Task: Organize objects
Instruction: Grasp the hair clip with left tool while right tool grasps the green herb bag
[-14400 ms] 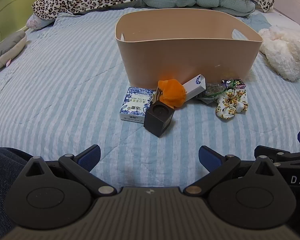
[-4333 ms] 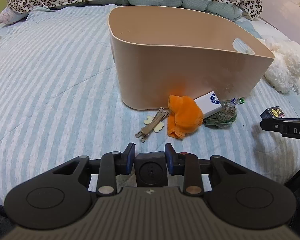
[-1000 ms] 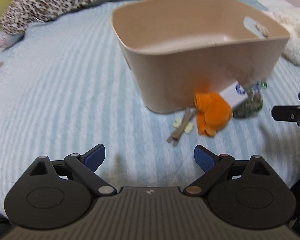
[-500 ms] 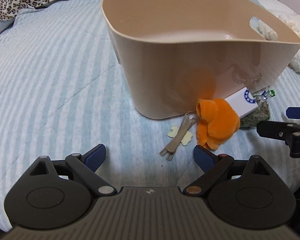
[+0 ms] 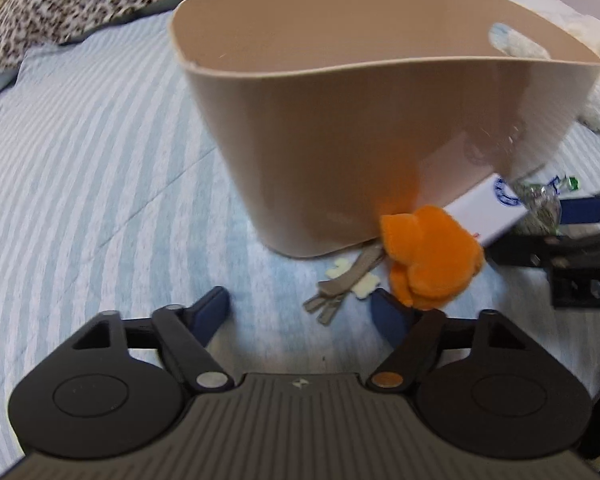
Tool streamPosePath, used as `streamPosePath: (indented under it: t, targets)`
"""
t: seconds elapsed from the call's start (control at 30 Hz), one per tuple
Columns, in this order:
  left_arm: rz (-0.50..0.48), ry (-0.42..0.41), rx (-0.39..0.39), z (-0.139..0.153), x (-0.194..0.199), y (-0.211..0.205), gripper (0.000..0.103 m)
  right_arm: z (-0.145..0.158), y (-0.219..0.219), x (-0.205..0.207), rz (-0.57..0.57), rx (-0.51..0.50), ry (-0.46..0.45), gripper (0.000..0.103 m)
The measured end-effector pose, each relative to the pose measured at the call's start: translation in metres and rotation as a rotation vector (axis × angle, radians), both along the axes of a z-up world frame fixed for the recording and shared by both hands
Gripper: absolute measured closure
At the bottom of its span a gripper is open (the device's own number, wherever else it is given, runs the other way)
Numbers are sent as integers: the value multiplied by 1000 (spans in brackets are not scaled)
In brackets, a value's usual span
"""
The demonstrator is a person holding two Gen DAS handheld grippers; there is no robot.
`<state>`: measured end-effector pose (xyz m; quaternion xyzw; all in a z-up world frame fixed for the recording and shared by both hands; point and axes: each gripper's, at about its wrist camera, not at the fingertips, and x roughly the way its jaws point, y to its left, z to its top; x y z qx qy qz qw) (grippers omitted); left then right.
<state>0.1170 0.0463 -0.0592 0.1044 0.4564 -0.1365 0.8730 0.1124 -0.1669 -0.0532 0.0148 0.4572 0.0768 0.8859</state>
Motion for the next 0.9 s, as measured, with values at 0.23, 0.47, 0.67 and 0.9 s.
streamPosePath:
  t: [0.23,0.47,0.67,0.9]
  targets:
    - [-14,9,-59,5,-3,0,82,-3,-14,3,-18,33,-1,73]
    - [2,23,-85,9,-1,7,94,0,-16,-7,-25,26,5,77]
    - [14,39,-128,12,6,12,38,5,-26,-9,-93,126,54,43]
    - [-2,30,-97,9,7,0,25,8,-33,-5,-144,157,30,40]
